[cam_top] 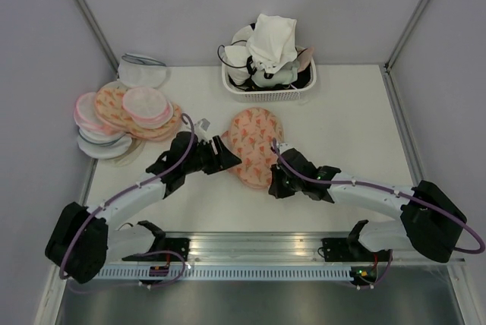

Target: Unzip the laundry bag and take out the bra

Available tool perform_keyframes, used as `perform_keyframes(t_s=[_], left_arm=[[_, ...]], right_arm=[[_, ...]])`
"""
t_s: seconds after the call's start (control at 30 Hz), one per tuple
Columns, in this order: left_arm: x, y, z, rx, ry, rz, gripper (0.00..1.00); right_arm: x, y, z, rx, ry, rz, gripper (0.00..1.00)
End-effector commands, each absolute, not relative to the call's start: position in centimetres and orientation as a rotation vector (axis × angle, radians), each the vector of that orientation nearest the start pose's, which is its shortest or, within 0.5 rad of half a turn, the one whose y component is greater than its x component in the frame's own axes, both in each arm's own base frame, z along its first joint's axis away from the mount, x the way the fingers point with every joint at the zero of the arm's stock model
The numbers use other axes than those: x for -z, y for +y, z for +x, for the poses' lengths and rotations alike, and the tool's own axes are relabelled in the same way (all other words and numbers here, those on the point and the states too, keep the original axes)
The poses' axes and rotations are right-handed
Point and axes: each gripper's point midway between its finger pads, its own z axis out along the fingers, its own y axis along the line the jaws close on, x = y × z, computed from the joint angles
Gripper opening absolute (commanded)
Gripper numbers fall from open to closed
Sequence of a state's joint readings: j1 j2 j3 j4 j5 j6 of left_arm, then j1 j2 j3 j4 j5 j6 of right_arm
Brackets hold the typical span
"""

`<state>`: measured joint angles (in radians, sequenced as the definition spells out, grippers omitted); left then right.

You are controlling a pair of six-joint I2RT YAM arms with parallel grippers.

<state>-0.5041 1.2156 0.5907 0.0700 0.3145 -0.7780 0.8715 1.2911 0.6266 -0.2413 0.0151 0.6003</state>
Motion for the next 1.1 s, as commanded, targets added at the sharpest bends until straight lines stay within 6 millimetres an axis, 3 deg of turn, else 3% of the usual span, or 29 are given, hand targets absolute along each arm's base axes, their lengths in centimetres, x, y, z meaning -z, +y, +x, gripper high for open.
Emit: perform_keyframes(t_s=[0.0, 0.07, 0.17, 0.3, 0.43, 0.5, 0.53, 0.57, 0.6, 0.63, 0.73, 0.77, 0.8, 0.87, 1.07], left_arm=[[-11.1, -24.3, 22.4, 1.116, 2.334, -0.258, 0.66], [-10.5, -24.4, 20.4, 1.149, 2.342, -0.296, 0.67], [-9.9, -24.3, 19.5, 1.136, 2.321, -0.33, 0.73], [-9.7, -25.5, 18.9, 1.171, 2.337, -0.344, 0.75], [-8.9, -26.4, 19.9, 1.139, 2.333, -0.377, 0.75], [-8.4, -27.1, 20.6, 1.147, 2.323, -0.388, 0.65], [-8.1, -27.3, 20.8, 1.145, 2.322, -0.389, 0.54], [-7.5, -27.4, 20.9, 1.139, 2.332, -0.396, 0.25], [-7.7, -27.6, 21.3, 1.147, 2.314, -0.403, 0.12], [-7.6, -27.7, 21.5, 1.142, 2.313, -0.408, 0.03], [-7.6, -27.6, 21.8, 1.129, 2.305, -0.417, 0.02], [-7.7, -27.5, 22.1, 1.115, 2.296, -0.427, 0.02], [-7.8, -27.3, 22.0, 1.107, 2.296, -0.431, 0.02], [-8.0, -26.9, 22.1, 1.094, 2.286, -0.441, 0.02], [-8.1, -24.8, 22.6, 0.996, 2.236, -0.515, 0.02]], right_arm=[[-8.2, 30.0, 16.5, -0.997, 2.43, -0.508, 0.0], [-9.2, 31.6, 16.4, -1.101, 2.377, -0.549, 0.0], [-9.7, 32.8, 16.0, -1.181, 2.358, -0.591, 0.0], [-9.7, 33.4, 16.0, -1.206, 2.351, -0.601, 0.0], [-10.1, 34.1, 15.4, -1.25, 2.33, -0.63, 0.0], [-10.2, 34.4, 14.9, -1.266, 2.321, -0.648, 0.0], [-10.2, 34.5, 14.8, -1.262, 2.322, -0.651, 0.0], [-10.1, 34.4, 14.7, -1.252, 2.327, -0.651, 0.0], [-9.9, 34.3, 14.7, -1.236, 2.336, -0.647, 0.01], [-9.6, 33.9, 14.7, -1.214, 2.355, -0.642, 0.0], [-8.5, 32.6, 15.0, -1.104, 2.409, -0.61, 0.0], [-8.1, 32.0, 16.1, -1.021, 2.409, -0.57, 0.0], [-7.0, 30.7, 15.7, -0.934, 2.486, -0.554, 0.01], [-6.1, 28.8, 16.9, -0.766, 2.515, -0.484, 0.0], [-4.7, 24.6, 16.0, -0.568, 2.601, -0.394, 0.01]])
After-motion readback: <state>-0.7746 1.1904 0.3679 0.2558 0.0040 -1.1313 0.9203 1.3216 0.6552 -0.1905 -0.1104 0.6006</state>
